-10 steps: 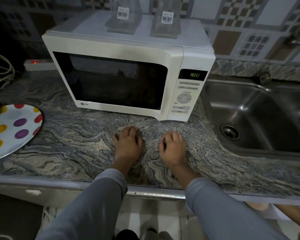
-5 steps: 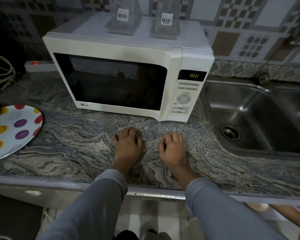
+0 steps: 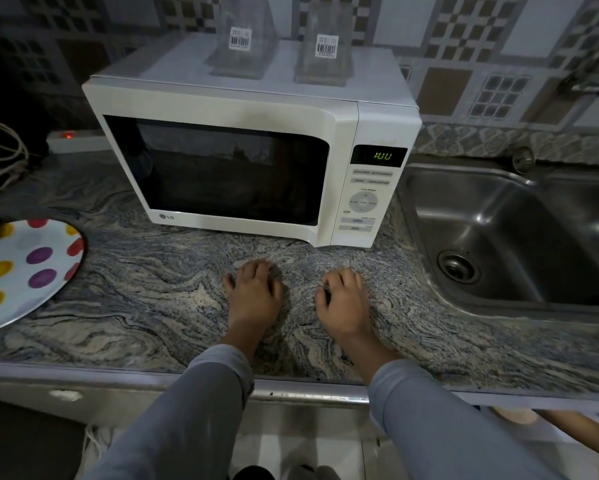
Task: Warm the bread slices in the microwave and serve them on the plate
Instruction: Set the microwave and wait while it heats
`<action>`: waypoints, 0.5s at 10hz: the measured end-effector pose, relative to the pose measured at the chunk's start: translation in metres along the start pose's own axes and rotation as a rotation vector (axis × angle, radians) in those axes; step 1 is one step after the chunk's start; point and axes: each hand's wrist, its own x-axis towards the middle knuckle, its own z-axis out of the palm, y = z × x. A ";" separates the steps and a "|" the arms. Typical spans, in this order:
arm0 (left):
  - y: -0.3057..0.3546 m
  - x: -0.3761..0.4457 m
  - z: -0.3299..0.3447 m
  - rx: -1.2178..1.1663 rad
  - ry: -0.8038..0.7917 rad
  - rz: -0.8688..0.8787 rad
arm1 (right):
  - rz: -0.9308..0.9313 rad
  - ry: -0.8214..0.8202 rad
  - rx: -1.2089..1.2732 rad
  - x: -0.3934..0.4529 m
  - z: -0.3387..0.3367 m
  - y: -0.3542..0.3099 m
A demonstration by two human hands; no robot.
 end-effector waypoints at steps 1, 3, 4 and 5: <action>0.000 0.000 -0.001 0.012 -0.011 -0.004 | 0.002 -0.026 0.012 0.001 -0.002 -0.001; 0.001 -0.001 -0.003 0.011 -0.009 -0.006 | 0.003 -0.021 0.024 0.001 -0.002 -0.002; 0.002 -0.001 -0.003 0.002 -0.011 -0.004 | 0.000 -0.017 0.035 0.001 -0.002 -0.002; 0.002 -0.002 -0.004 0.013 -0.014 -0.006 | -0.004 -0.008 0.022 0.000 -0.003 -0.002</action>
